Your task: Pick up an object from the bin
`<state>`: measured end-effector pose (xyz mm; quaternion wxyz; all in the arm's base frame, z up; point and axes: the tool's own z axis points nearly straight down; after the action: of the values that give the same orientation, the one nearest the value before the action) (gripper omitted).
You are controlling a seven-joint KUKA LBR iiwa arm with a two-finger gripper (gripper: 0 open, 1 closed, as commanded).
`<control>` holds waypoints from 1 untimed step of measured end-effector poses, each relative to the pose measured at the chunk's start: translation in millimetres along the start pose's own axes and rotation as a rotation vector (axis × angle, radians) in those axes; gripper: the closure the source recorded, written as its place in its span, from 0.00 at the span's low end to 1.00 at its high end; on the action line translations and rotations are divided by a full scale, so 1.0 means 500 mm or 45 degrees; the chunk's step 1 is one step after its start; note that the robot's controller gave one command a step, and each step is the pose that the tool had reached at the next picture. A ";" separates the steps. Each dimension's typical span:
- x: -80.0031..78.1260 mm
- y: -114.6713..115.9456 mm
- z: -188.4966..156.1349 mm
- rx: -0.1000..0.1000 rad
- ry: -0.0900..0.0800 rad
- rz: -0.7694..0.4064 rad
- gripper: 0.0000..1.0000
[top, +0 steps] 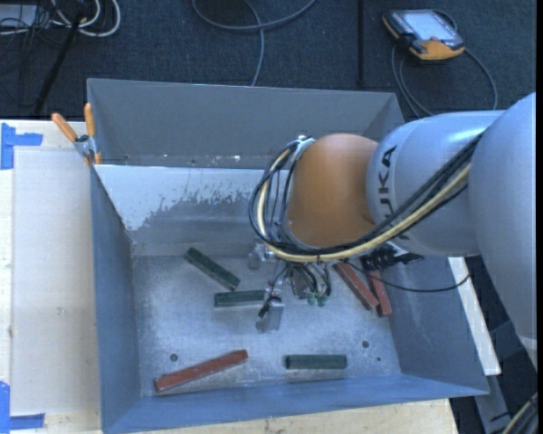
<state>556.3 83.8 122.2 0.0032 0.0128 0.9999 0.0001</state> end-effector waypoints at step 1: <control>-0.022 -0.005 0.105 0.000 0.009 -0.071 1.00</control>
Offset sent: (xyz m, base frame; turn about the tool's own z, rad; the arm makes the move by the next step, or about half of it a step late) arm 0.0000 0.0000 0.0000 0.0000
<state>567.4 80.8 70.0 -0.0006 -0.0151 0.9999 0.0001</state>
